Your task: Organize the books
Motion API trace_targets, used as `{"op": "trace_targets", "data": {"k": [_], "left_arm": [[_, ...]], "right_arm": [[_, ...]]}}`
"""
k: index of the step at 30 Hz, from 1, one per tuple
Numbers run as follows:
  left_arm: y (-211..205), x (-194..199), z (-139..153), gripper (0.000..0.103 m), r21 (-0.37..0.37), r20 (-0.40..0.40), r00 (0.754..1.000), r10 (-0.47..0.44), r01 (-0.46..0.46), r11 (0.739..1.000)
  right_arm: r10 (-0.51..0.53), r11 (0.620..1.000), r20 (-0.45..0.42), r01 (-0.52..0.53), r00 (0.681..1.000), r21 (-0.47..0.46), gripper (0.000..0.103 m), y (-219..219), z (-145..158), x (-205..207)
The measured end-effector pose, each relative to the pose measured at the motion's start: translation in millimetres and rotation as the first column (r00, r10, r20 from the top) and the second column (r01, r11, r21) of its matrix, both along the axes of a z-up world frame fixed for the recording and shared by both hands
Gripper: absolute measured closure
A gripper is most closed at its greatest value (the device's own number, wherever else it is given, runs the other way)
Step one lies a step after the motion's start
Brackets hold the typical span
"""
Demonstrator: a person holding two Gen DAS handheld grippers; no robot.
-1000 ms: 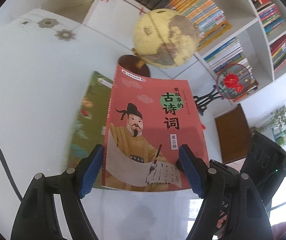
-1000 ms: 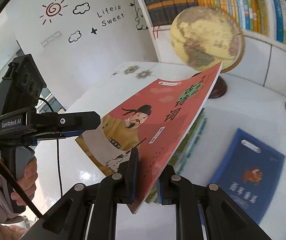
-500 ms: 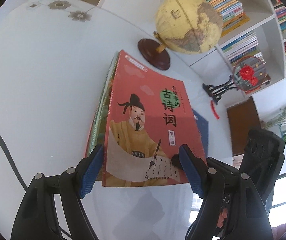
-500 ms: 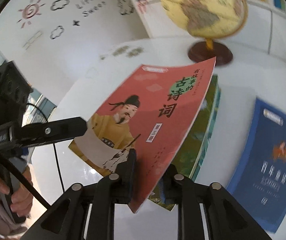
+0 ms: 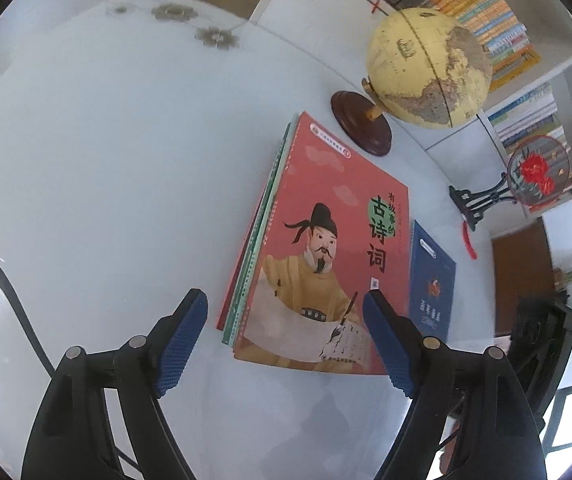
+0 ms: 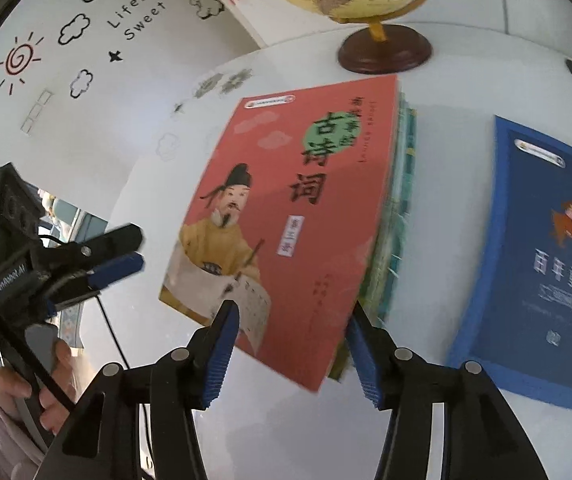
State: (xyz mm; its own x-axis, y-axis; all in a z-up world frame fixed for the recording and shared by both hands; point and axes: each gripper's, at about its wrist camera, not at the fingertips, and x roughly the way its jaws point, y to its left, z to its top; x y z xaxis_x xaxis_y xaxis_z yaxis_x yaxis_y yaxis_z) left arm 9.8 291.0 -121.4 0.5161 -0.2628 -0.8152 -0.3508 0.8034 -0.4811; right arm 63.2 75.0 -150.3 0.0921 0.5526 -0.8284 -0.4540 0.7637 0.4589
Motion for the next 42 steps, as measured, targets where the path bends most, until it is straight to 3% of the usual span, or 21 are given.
{"op": "trace_targets", "data": {"k": [5, 12, 21, 25, 27, 29, 34, 37, 40, 42], "left_arm": [[-33.3, 11.5, 33.8, 0.024, 0.124, 0.043, 0.998, -0.051, 0.045, 0.991], [-99.9, 35.4, 90.6, 0.024, 0.299, 0.151, 0.978, -0.147, 0.096, 0.949], [-182.0, 65.9, 121.3, 0.022, 0.359, 0.219, 0.941, -0.258, 0.168, 0.918], [-212.2, 79.4, 110.1, 0.021, 0.335, 0.188, 0.932, -0.31, 0.236, 0.912], [-222.5, 84.8, 99.0, 0.021, 0.318, 0.153, 0.932, -0.327, 0.267, 0.91], [-232.4, 87.5, 84.0, 0.021, 0.307, 0.111, 0.932, -0.344, 0.297, 0.904], [-249.4, 92.4, 44.3, 0.021, 0.275, 0.013, 0.933, -0.361, 0.344, 0.898], [-257.7, 98.0, 15.0, 0.021, 0.216, -0.052, 0.93, -0.365, 0.367, 0.905], [-266.5, 103.0, -13.2, 0.021, 0.178, -0.095, 0.926, -0.365, 0.377, 0.909], [-271.0, 106.7, -27.9, 0.021, 0.171, -0.129, 0.924, -0.361, 0.379, 0.909]], "right_arm": [[-0.076, 0.997, 0.02, 0.076, 0.997, -0.018, 0.05, -40.4, 9.2, 3.7], [-0.147, 0.986, 0.173, 0.157, 0.974, -0.047, 0.05, -101.6, 54.5, 12.8], [-0.173, 0.978, 0.344, 0.201, 0.923, -0.049, 0.048, -162.7, 104.5, 10.3], [-0.194, 0.974, 0.37, 0.225, 0.909, -0.041, 0.041, -191.9, 108.3, 14.0], [-0.219, 0.968, 0.357, 0.248, 0.908, -0.036, 0.033, -203.6, 102.0, 19.0], [-0.268, 0.956, 0.326, 0.291, 0.906, -0.024, 0.033, -218.8, 90.3, 24.6], [-0.39, 0.921, 0.137, 0.387, 0.911, 0.049, 0.032, -255.2, 47.4, 37.4], [-0.449, 0.891, 0.03, 0.446, 0.893, 0.083, 0.032, -270.3, 22.2, 44.7], [-0.452, 0.885, -0.05, 0.455, 0.891, 0.098, 0.032, -273.7, 0.8, 53.7], [-0.431, 0.897, -0.056, 0.435, 0.901, 0.085, 0.032, -268.6, -9.2, 59.4]]}}
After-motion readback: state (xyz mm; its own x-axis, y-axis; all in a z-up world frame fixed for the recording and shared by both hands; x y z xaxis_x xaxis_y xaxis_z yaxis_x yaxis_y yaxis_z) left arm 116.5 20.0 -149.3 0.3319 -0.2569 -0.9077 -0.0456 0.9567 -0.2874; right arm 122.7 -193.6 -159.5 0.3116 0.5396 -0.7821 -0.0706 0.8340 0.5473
